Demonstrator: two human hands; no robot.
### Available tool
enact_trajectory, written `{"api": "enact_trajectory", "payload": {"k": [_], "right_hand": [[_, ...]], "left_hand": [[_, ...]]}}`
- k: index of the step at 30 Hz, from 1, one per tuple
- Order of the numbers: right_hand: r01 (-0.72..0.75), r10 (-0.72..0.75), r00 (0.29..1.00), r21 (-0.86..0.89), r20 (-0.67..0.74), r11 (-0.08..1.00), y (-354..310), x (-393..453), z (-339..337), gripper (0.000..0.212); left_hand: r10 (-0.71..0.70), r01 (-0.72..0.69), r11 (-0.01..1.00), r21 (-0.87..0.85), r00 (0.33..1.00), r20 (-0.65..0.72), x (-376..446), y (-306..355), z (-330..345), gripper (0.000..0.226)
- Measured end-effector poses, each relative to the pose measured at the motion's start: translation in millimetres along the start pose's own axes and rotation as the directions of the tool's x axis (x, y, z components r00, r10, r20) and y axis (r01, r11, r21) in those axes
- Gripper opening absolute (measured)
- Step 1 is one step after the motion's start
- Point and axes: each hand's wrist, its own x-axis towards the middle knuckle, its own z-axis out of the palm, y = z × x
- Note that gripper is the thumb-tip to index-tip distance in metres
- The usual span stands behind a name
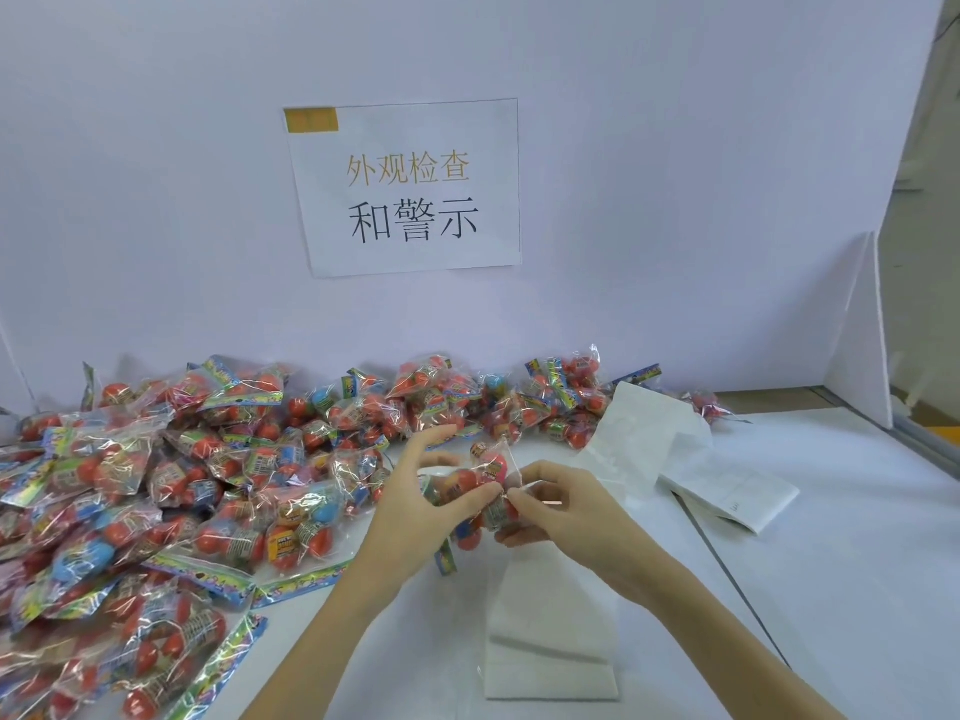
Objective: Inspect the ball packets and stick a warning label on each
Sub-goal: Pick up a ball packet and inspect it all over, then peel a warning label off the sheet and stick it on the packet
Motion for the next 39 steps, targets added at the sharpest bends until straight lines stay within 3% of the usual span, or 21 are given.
{"api": "enact_trajectory", "payload": {"k": [2, 4, 6, 9, 11, 14, 17, 21, 22, 24, 26, 28, 30, 32, 36, 39], "right_hand": [[-0.028, 0.025, 0.996, 0.040, 0.086, 0.999, -4, -1, -6, 0.025], [-0.033, 0.031, 0.991, 0.014, 0.134, 0.999, -7, -4, -9, 0.035], [0.037, -0.028, 0.991, -0.062, 0.134, 0.997, -7, -6, -8, 0.024], [0.080, -0.080, 0.996, 0.013, 0.049, 0.997, -7, -6, -4, 0.010], [0.085, -0.085, 0.996, 0.113, -0.001, 0.990, -6, -5, -1, 0.009], [0.082, -0.081, 0.997, 0.130, -0.009, 0.988, -4, -4, 5, 0.015], [0.144, -0.150, 0.987, -0.123, -0.047, 0.982, -1, 1, 1, 0.019], [0.194, -0.370, 0.908, -0.584, -0.198, 0.788, -4, 4, -36, 0.035], [0.143, -0.323, 0.931, -0.647, -0.167, 0.749, -4, 4, -49, 0.042], [-0.014, -0.069, 0.995, -0.783, -0.073, 0.622, -2, 1, -70, 0.062], [-0.101, 0.132, 0.990, -0.854, -0.038, 0.511, 3, 0, -80, 0.064], [-0.123, 0.114, 0.991, -0.772, -0.066, 0.623, 7, 3, -80, 0.038], [-0.089, -0.022, 0.988, -0.669, -0.155, 0.738, 8, 8, -74, 0.016], [-0.016, -0.197, 0.948, -0.654, -0.251, 0.756, 9, 11, -70, 0.010], [0.091, -0.414, 0.813, -0.611, -0.411, 0.786, 9, 13, -66, 0.010], [0.118, -0.398, 0.754, -0.488, -0.523, 0.865, 13, 16, -67, 0.009]], "left_hand": [[-0.027, 0.028, 1.000, 0.011, 0.997, -0.073, 0, 0, -4, 0.086], [0.005, -0.004, 1.000, 0.016, 0.999, -0.053, 3, -4, -7, 0.078], [0.066, -0.066, 0.998, -0.023, 0.998, 0.013, 2, -7, -5, 0.062], [0.098, -0.096, 0.995, 0.029, 0.993, -0.062, -2, -7, 7, 0.077], [-0.010, 0.004, 0.998, -0.064, 0.995, -0.098, -6, -3, 14, 0.088], [-0.175, 0.173, 0.936, -0.306, 0.984, 0.021, -4, -3, 19, 0.069], [-0.174, 0.163, 0.932, -0.324, 0.985, -0.005, -6, 0, 17, 0.040], [-0.188, 0.155, 0.968, -0.195, 0.968, -0.164, -1, -4, 8, 0.019], [-0.184, 0.149, 0.972, -0.185, 0.963, -0.195, 1, -5, 6, 0.026], [-0.142, 0.107, 0.980, -0.167, 0.965, -0.221, 1, -6, 6, 0.026], [-0.092, 0.056, 0.984, -0.168, 0.972, -0.217, 1, -8, 9, 0.045], [0.033, -0.053, 0.993, -0.106, 0.983, -0.179, 0, -13, 12, 0.056], [0.187, -0.177, 0.981, 0.077, 0.971, -0.148, -1, -17, 13, 0.044], [0.276, -0.248, 0.945, 0.211, 0.954, -0.114, -1, -17, 16, 0.034], [0.295, -0.265, 0.935, 0.235, 0.950, -0.103, -8, -6, 22, 0.034], [0.181, -0.184, 0.978, 0.095, 0.983, 0.041, -12, 1, 24, 0.017]]}}
